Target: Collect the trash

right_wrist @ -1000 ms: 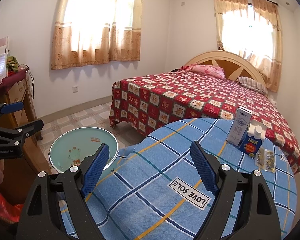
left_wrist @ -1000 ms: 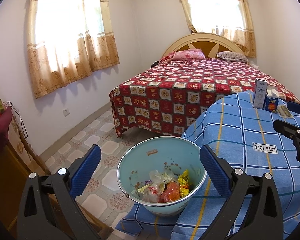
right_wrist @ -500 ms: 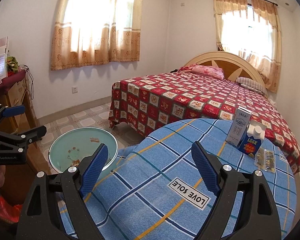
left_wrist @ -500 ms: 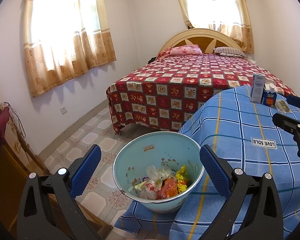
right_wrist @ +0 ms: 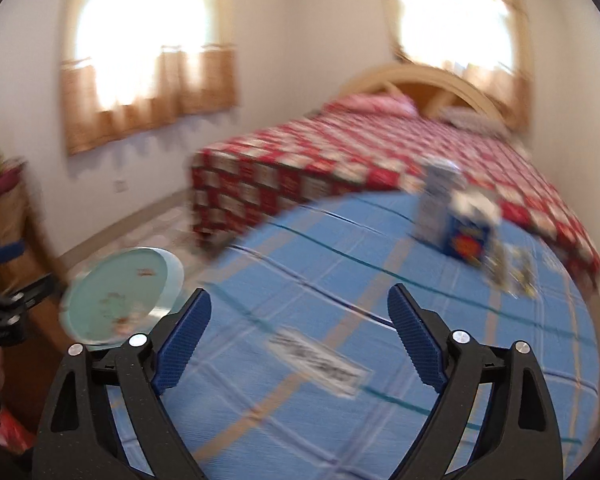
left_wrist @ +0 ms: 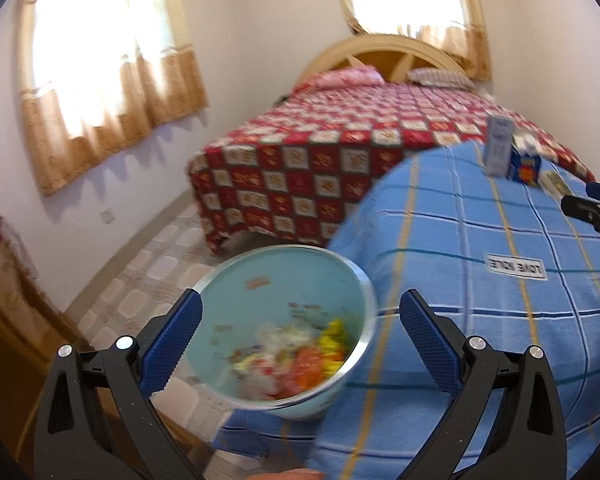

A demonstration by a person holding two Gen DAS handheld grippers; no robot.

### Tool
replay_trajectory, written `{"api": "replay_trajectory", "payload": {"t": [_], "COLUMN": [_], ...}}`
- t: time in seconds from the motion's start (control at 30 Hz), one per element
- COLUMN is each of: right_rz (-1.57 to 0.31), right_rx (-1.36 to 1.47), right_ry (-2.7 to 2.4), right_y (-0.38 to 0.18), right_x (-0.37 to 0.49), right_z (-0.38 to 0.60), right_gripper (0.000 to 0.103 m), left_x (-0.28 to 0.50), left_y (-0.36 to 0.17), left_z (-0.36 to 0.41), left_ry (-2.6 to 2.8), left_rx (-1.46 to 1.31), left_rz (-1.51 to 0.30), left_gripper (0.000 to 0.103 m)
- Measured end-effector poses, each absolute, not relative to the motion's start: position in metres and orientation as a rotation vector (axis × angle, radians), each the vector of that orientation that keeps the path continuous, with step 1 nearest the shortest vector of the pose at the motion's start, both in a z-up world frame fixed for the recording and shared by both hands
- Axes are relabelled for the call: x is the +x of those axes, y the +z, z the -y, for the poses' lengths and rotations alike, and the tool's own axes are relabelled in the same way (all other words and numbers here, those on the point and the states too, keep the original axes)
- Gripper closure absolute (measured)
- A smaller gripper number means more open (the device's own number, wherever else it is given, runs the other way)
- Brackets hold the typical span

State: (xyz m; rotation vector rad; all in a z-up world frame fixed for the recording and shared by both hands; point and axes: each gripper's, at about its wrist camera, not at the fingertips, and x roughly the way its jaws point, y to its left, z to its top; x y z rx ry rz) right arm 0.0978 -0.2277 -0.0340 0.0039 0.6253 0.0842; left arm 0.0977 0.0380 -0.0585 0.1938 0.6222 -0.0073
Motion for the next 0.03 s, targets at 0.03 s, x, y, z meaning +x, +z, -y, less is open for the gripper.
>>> {"api": "replay_trajectory", "payload": {"t": [0.03], "right_rz": [-0.65], "right_rx": [0.016], "right_ry": [0.046], "right_y": [-0.0387], "right_x": [0.1038], "right_z": [0.2409], "right_gripper": [0.012], "left_x": [0.108], "left_y": [-0.0636], "left_z": [-0.0255], "left_ry": [-0.028], "left_rx": [0.192], "left_rz": [-0.643], "left_gripper": [0.006]}}
